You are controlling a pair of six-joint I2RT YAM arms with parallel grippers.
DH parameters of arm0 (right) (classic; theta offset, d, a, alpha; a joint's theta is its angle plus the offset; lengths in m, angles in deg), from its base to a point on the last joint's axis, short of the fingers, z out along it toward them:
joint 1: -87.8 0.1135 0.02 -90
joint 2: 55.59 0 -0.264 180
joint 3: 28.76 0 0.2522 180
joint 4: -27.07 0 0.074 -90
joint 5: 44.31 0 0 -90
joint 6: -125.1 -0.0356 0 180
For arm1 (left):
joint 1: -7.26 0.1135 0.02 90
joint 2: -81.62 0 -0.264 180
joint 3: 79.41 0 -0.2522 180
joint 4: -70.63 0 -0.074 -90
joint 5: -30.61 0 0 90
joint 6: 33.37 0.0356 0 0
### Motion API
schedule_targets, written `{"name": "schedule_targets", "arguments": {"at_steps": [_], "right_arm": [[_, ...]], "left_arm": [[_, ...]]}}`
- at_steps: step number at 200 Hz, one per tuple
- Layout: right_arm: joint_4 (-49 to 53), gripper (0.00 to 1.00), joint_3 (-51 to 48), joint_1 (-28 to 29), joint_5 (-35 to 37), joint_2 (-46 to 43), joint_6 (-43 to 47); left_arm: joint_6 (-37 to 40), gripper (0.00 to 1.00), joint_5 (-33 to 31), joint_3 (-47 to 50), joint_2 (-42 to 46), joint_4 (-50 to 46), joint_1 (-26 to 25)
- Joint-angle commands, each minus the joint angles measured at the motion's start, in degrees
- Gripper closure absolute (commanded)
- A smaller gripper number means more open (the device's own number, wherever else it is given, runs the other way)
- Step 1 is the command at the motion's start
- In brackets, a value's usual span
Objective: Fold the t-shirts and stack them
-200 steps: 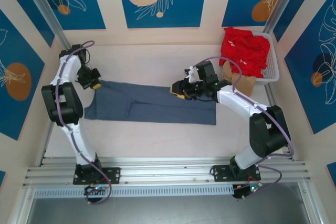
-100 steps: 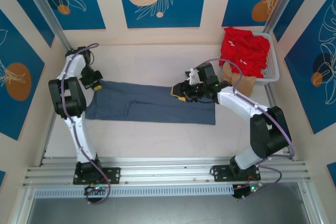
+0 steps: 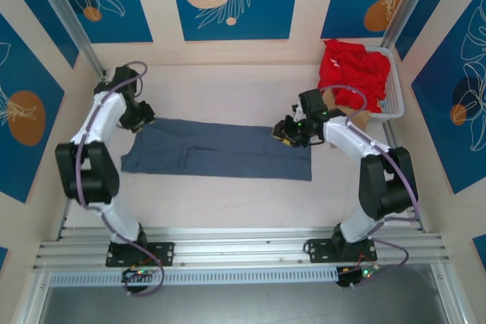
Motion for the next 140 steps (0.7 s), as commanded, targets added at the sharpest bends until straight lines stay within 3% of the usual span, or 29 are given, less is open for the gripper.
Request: {"name": "schedule_targets", "arguments": {"at_steps": [1, 29, 78, 113, 140], "right_arm": [[8.1, 0.66, 5.4, -2.0, 5.0, 5.9, 4.7], [13.4, 0.67, 11.4, -2.2, 9.0, 12.7, 6.1], [21.9, 0.68, 17.8, -1.8, 12.9, 22.4, 5.8], [24.3, 0.68, 14.2, -1.0, 13.7, 20.9, 3.2], [21.6, 0.68, 5.8, 1.1, 10.9, 15.3, -1.7]], "left_arm": [[-15.0, 0.71, 9.9, 12.2, 0.9, 6.9, -3.7], [-24.2, 0.76, 10.5, 17.7, 0.5, 12.9, -7.5], [-26.1, 0.80, 7.8, 14.1, -8.7, 12.9, -7.7], [-22.6, 0.82, 9.6, 5.3, -18.3, 12.9, -7.8], [-19.5, 0.82, 14.1, -8.6, -27.9, 10.9, -8.3]]}}
